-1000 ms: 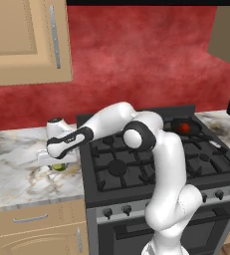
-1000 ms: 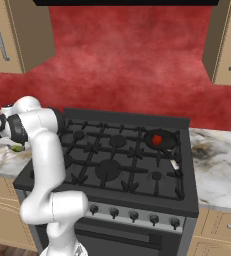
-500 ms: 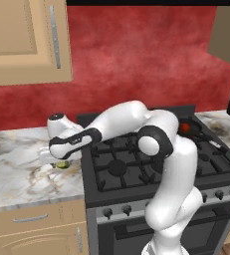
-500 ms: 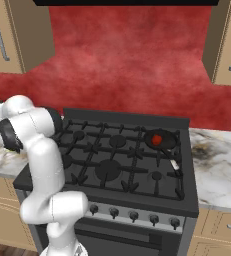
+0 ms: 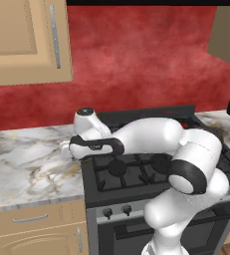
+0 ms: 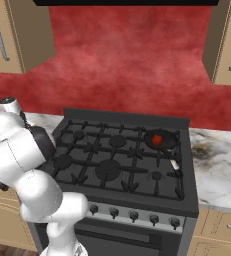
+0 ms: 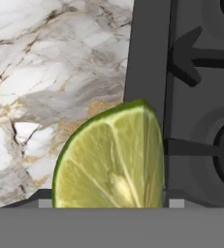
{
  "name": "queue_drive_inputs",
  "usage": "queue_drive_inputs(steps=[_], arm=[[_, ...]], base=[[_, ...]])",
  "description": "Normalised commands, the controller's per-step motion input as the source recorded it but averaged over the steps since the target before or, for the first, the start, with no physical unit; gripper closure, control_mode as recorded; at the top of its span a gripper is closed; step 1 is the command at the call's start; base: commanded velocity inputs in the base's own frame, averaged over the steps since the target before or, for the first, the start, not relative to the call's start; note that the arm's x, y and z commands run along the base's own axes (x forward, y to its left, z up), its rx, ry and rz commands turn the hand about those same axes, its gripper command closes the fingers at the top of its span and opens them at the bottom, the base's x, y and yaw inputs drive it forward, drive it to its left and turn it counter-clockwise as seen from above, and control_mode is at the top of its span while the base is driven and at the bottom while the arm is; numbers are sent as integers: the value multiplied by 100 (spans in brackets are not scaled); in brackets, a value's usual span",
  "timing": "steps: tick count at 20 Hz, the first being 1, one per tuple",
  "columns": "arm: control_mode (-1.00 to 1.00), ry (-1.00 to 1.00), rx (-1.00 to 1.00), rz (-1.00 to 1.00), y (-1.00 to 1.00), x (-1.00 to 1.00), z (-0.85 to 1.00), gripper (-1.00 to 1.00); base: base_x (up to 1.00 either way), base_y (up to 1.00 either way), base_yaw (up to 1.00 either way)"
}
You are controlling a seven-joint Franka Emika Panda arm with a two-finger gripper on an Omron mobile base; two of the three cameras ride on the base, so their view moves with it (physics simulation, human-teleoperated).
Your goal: Put the bell pepper and lemon wedge in the pan. Then turn on the rear right burner and set the heat to medium.
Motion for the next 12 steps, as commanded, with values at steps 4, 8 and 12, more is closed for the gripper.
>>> queue_drive_inputs(steps=[4, 8, 12], arm=[[-100, -3, 6, 4, -100, 0, 47, 100], [-100, 0, 4, 6, -99, 8, 66, 100], [-100, 2, 0, 2, -99, 8, 58, 100]], base=[[0, 0, 0], [0, 0, 0], [0, 0, 0]])
